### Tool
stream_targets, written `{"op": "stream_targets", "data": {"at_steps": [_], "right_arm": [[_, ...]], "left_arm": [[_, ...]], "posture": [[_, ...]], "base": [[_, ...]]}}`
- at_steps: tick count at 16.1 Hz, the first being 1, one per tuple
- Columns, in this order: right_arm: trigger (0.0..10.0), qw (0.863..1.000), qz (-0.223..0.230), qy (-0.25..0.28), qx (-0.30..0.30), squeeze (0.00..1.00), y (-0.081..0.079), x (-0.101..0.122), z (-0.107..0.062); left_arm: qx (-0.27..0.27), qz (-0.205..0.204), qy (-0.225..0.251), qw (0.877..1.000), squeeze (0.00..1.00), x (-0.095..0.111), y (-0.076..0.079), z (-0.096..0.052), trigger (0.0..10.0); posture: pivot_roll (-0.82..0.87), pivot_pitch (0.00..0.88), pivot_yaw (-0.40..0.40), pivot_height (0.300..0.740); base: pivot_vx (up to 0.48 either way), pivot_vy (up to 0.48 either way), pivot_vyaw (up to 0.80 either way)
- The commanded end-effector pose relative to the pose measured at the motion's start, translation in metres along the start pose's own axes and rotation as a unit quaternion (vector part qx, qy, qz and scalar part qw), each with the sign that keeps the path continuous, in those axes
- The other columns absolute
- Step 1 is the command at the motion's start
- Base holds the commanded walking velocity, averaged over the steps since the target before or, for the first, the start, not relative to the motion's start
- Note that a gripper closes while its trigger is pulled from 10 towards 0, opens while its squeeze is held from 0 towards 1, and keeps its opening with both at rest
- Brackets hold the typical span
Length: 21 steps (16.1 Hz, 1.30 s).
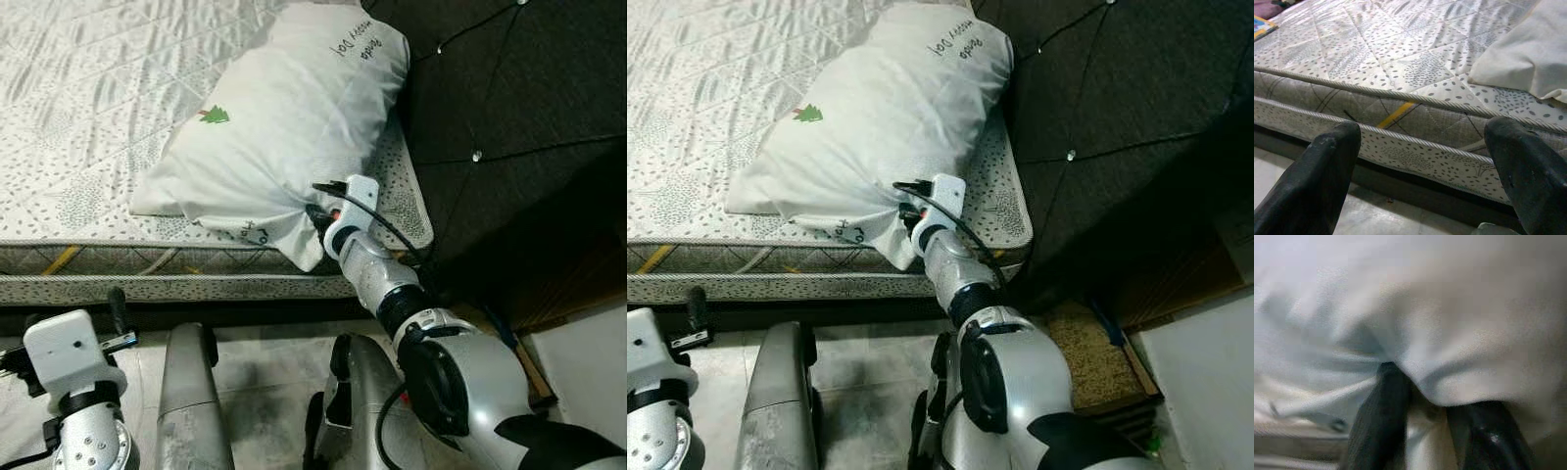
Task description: Clean up the room
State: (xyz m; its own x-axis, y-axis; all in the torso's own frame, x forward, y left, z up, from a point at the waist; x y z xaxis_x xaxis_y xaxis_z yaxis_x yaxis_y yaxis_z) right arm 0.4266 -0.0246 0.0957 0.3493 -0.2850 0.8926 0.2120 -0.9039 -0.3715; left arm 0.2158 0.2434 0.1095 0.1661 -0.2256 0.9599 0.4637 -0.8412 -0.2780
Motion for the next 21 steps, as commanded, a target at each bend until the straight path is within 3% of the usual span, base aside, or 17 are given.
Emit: {"op": "stream_targets", "data": {"at_steps": [1, 2, 6, 7, 9, 11, 12, 14, 17, 19, 20, 21], "right_arm": [[0.0, 0.993, -0.081, 0.087, 0.016, 0.0, -0.005, 0.052, 0.001], [0.0, 0.992, -0.077, 0.096, 0.006, 0.0, 0.002, 0.062, 0.001], [0.0, 0.98, -0.124, 0.15, -0.052, 0.0, 0.055, 0.124, -0.013], [0.0, 0.97, -0.151, 0.171, -0.082, 0.0, 0.078, 0.149, -0.023], [0.0, 0.958, -0.161, 0.183, -0.149, 0.0, 0.119, 0.175, -0.042], [0.0, 0.947, -0.127, 0.179, -0.235, 0.0, 0.165, 0.184, -0.063], [0.0, 0.944, -0.108, 0.171, -0.26, 0.0, 0.182, 0.179, -0.071], [0.0, 0.949, -0.107, 0.152, -0.254, 0.0, 0.188, 0.166, -0.071], [0.0, 0.969, -0.121, 0.07, -0.204, 0.0, 0.189, 0.097, -0.063], [0.0, 0.974, -0.119, 0.036, -0.187, 0.0, 0.188, 0.065, -0.062], [0.0, 0.978, -0.115, 0.011, -0.175, 0.0, 0.183, 0.036, -0.061], [0.0, 0.979, -0.114, 0.007, -0.167, 0.0, 0.178, 0.027, -0.06]], "left_arm": [[-0.003, 0.0, -0.012, 1.0, 0.0, -0.007, 0.0, 0.001, 10.0], [0.0, -0.001, -0.011, 1.0, 0.0, -0.007, 0.0, 0.003, 10.0], [-0.015, -0.006, -0.002, 1.0, 0.0, -0.003, 0.009, 0.01, 10.0], [-0.021, -0.006, -0.002, 1.0, 0.0, -0.003, 0.013, 0.013, 10.0], [-0.024, -0.006, 0.006, 1.0, 0.0, 0.001, 0.014, 0.02, 10.0], [-0.021, -0.006, 0.008, 1.0, 0.0, 0.002, 0.012, 0.024, 10.0], [-0.02, -0.006, 0.008, 1.0, 0.0, 0.001, 0.012, 0.024, 10.0], [-0.021, -0.007, 0.005, 1.0, 0.0, 0.0, 0.014, 0.022, 10.0], [-0.035, -0.009, 0.003, 0.999, 0.0, -0.001, 0.024, 0.021, 10.0], [-0.038, -0.009, 0.004, 0.999, 0.0, -0.001, 0.025, 0.023, 10.0], [-0.04, -0.008, 0.006, 0.999, 0.0, -0.001, 0.025, 0.026, 10.0], [-0.041, -0.007, 0.007, 0.999, 0.0, -0.001, 0.025, 0.027, 10.0]], "posture": [[0.19, 0.144, -0.198, 0.573], [0.19, 0.139, -0.195, 0.573], [0.16, 0.129, -0.163, 0.573], [0.15, 0.125, -0.155, 0.573], [0.14, 0.118, -0.146, 0.573], [0.13, 0.117, -0.145, 0.573], [0.13, 0.115, -0.144, 0.573], [0.13, 0.114, -0.144, 0.573], [0.12, 0.11, -0.136, 0.573], [0.11, 0.108, -0.13, 0.573], [0.1, 0.104, -0.123, 0.573], [0.1, 0.102, -0.12, 0.573]], "base": [[0.0, 0.0, 0.0], [0.0, 0.0, 0.0], [0.0, 0.0, 0.0], [0.0, 0.0, 0.0], [0.0, 0.0, 0.0], [0.0, 0.0, 0.0], [0.0, 0.0, 0.0], [0.0, 0.0, 0.0], [0.0, 0.0, 0.0], [0.0, 0.0, 0.0], [0.0, 0.0, 0.0], [0.0, 0.0, 0.0]]}}
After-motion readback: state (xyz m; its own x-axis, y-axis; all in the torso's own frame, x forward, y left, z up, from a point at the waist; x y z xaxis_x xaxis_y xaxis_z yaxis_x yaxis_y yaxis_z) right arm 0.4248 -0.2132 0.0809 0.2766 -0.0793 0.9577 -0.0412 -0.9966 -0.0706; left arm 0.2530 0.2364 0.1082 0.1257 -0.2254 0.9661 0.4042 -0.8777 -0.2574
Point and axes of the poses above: a point about 5 cm out from each wrist's last joint towards the gripper, its own z axis pointing out of the wrist towards the gripper, its own x axis along the axis of the wrist's last joint, y = z × x, the point moved 6 cm from there along z, pointing out of the wrist towards the gripper, and after that the axes turned 8 degrees about z, right-handed, at the moved point
